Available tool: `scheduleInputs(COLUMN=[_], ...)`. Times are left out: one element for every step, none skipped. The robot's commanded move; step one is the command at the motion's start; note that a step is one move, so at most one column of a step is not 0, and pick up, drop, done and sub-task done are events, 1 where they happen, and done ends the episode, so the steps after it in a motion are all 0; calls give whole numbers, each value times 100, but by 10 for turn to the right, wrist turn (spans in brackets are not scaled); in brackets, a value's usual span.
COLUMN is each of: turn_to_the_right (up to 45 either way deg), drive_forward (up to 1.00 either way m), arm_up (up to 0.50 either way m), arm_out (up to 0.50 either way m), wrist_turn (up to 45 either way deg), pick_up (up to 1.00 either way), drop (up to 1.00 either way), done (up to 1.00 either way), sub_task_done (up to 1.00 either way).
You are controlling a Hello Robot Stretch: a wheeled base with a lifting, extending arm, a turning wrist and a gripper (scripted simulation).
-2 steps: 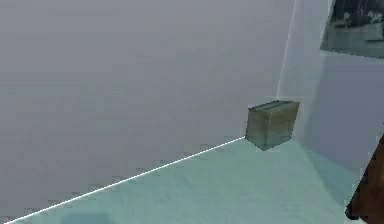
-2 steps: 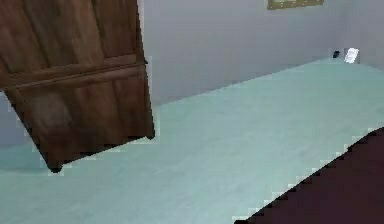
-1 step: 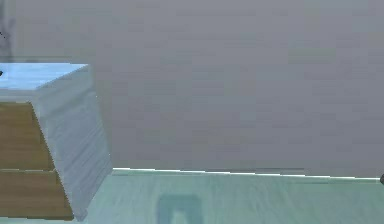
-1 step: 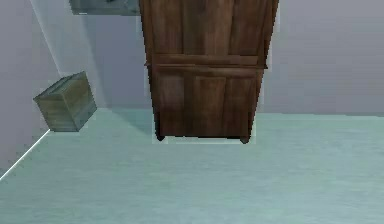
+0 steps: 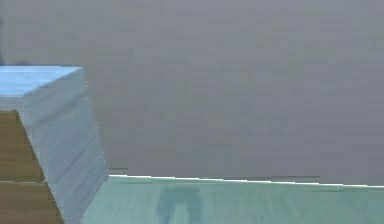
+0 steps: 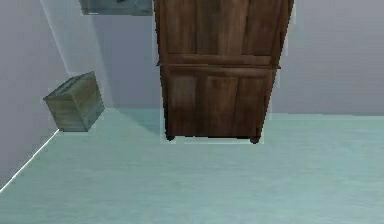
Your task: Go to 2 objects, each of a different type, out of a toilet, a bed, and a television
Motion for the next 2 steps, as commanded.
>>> scheduleInputs(turn_to_the_right=[-450,-450], drive_forward=[0,0], arm_up=[0,0], arm_out=[0,0], wrist_turn=[0,0], pick_up=[0,0], drop=[0,0], done=[0,0], sub_task_done=[0,0])
